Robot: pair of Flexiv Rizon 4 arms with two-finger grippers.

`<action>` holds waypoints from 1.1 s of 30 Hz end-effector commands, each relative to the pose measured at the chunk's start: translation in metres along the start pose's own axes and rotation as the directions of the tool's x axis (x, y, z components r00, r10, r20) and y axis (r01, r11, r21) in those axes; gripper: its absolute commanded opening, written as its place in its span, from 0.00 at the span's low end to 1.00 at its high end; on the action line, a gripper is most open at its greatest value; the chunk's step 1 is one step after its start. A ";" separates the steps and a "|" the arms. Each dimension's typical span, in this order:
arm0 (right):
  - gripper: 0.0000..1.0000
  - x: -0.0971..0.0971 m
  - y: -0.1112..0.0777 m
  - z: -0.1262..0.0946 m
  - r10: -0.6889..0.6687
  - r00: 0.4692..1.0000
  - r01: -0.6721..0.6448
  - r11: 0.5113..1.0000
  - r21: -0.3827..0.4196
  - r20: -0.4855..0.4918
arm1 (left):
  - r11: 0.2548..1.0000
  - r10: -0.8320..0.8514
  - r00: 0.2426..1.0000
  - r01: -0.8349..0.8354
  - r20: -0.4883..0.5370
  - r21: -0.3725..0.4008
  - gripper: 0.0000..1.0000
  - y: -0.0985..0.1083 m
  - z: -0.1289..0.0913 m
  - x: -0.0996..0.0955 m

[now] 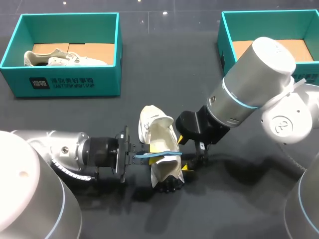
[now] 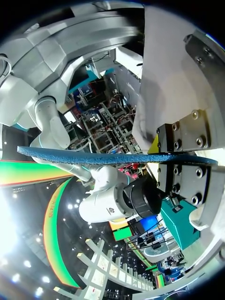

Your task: Take the shoe out of the shoebox, open the shoe tongue, remove and reinsert the insole, then place the shoe into the shoebox

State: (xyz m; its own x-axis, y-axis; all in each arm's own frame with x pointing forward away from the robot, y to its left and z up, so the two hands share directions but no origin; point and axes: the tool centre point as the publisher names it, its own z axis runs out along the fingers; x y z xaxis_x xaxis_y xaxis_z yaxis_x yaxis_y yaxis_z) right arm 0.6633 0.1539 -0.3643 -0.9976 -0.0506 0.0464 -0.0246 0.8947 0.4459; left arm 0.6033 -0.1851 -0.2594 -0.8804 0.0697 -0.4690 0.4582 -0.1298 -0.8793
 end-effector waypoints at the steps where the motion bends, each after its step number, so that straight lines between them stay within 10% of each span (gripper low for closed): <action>1: 1.00 0.002 0.000 0.001 0.001 1.000 -0.001 1.000 0.002 0.004 | 1.000 -0.007 1.000 0.007 -0.002 -0.001 0.00 0.008 0.007 0.001; 33: 1.00 0.002 0.000 0.001 0.001 1.000 -0.001 1.000 0.002 0.004 | 0.998 -0.025 0.999 0.027 0.034 -0.061 0.00 0.040 0.000 -0.002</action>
State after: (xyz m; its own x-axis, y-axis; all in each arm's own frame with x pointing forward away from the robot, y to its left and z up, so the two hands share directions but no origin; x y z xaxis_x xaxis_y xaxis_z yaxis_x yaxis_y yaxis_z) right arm 0.6633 0.1539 -0.3643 -0.9976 -0.0505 0.0463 -0.0246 0.8947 0.4459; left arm 0.6235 -0.1879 -0.2904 -0.8953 0.0416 -0.4435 0.4402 -0.0694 -0.8952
